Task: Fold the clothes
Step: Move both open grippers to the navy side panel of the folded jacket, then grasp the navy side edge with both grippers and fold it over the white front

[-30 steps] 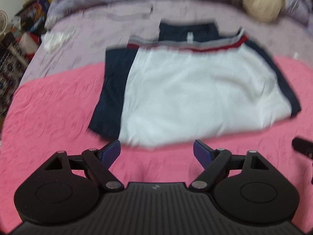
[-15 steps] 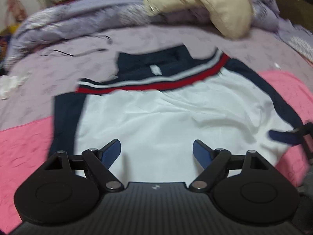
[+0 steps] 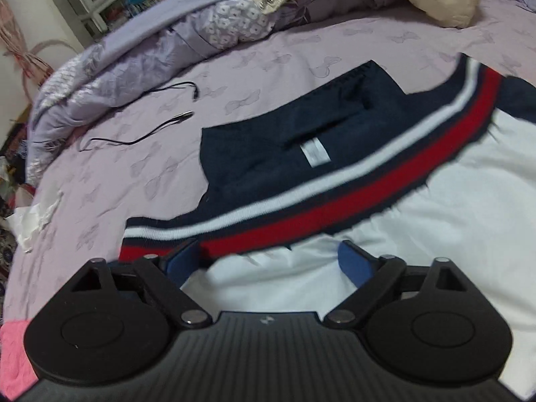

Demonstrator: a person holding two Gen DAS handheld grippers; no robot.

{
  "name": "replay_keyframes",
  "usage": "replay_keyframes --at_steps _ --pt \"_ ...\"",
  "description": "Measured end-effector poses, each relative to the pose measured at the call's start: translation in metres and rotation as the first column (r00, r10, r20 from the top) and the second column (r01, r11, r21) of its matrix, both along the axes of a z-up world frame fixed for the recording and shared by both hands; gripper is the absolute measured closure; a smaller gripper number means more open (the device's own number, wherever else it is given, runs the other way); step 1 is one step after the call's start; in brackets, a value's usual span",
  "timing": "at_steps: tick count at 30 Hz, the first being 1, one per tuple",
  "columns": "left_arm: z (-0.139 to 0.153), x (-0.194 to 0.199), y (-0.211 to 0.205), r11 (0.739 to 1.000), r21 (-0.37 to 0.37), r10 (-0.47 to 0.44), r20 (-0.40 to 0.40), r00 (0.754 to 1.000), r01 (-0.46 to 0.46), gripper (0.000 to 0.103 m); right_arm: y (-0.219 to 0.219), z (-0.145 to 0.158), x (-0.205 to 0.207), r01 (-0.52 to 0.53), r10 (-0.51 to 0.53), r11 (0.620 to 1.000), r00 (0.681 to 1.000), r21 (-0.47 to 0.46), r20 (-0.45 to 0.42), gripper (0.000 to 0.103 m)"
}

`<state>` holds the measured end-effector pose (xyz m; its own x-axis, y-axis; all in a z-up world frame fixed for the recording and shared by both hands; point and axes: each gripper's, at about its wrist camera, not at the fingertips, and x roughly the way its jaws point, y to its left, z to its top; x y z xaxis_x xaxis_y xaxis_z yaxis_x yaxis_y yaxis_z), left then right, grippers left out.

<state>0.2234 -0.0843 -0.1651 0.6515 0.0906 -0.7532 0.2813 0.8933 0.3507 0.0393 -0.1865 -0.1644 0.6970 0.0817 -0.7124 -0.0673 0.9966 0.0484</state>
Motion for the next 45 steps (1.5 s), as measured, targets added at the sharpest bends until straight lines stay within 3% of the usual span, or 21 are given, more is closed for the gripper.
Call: replay_keyframes --at_steps 3,6,7,11,15,18,21,26,29,31,34,37,39,40,41,45 --pt "-0.001 0.007 -0.009 0.999 0.039 -0.032 0.021 0.999 0.031 0.005 0.000 0.000 0.006 0.009 -0.009 1.000 1.000 0.008 -0.008 0.000" --pt "0.020 -0.007 -0.020 0.997 0.067 -0.051 0.153 0.987 0.041 0.029 0.001 0.001 0.007 0.004 -0.004 1.000 1.000 0.012 -0.017 0.000" --pt "0.028 -0.014 -0.024 0.996 0.070 -0.075 0.196 0.978 0.062 0.026 0.002 0.001 0.006 0.001 -0.001 1.000 1.000 0.013 -0.017 0.000" --pt "0.013 -0.005 -0.041 0.987 0.056 -0.153 0.071 0.986 0.149 0.020 0.003 0.001 0.003 0.002 -0.002 1.000 1.000 0.014 -0.014 0.000" --pt "-0.005 0.014 -0.041 0.996 0.049 -0.078 0.064 0.995 0.075 0.006 -0.001 0.001 0.006 0.004 -0.003 1.000 1.000 0.017 -0.024 0.000" --pt "0.005 0.020 -0.037 1.000 0.000 -0.030 0.030 0.999 0.030 0.008 -0.003 0.002 0.007 0.003 -0.002 1.000 1.000 0.018 -0.024 0.000" --pt "0.023 0.010 -0.023 0.999 -0.038 -0.005 0.056 0.998 0.007 0.012 -0.004 0.004 0.009 -0.002 0.003 1.000 0.999 0.016 -0.038 0.000" --pt "0.058 -0.035 0.036 0.983 -0.140 0.132 0.100 0.986 -0.117 0.012 -0.015 0.019 0.004 0.027 -0.028 1.000 0.997 -0.011 -0.071 0.002" --pt "0.069 -0.074 0.092 0.940 -0.220 0.282 0.073 0.957 -0.261 0.012 -0.041 0.035 -0.017 0.111 -0.111 0.994 0.993 -0.017 -0.031 0.002" --pt "0.066 -0.104 0.129 0.889 -0.264 0.395 0.024 0.919 -0.375 0.012 -0.070 0.039 -0.028 0.206 -0.205 0.979 0.977 0.014 -0.052 0.002" --pt "0.054 -0.147 0.178 0.768 -0.329 0.549 -0.103 0.829 -0.549 0.011 -0.120 0.028 -0.039 0.376 -0.359 0.919 0.923 0.118 -0.140 0.002" --pt "0.032 -0.178 0.199 0.627 -0.402 0.640 -0.221 0.736 -0.667 0.011 -0.158 0.011 -0.044 0.525 -0.475 0.810 0.848 0.261 -0.234 0.010" --pt "0.018 -0.187 0.204 0.546 -0.453 0.665 -0.277 0.694 -0.705 0.010 -0.168 0.008 -0.042 0.567 -0.508 0.754 0.824 0.332 -0.253 0.010" --pt "0.013 -0.188 0.204 0.520 -0.470 0.670 -0.293 0.682 -0.713 0.008 -0.171 0.008 -0.041 0.579 -0.519 0.730 0.816 0.364 -0.256 0.010" --pt "0.010 -0.187 0.202 0.511 -0.478 0.678 -0.287 0.677 -0.714 0.006 -0.172 0.008 -0.037 0.584 -0.525 0.709 0.811 0.394 -0.258 0.010" --pt "0.007 -0.171 0.195 0.524 -0.481 0.699 -0.228 0.677 -0.703 0.004 -0.175 -0.001 -0.016 0.602 -0.538 0.642 0.795 0.475 -0.279 0.010"
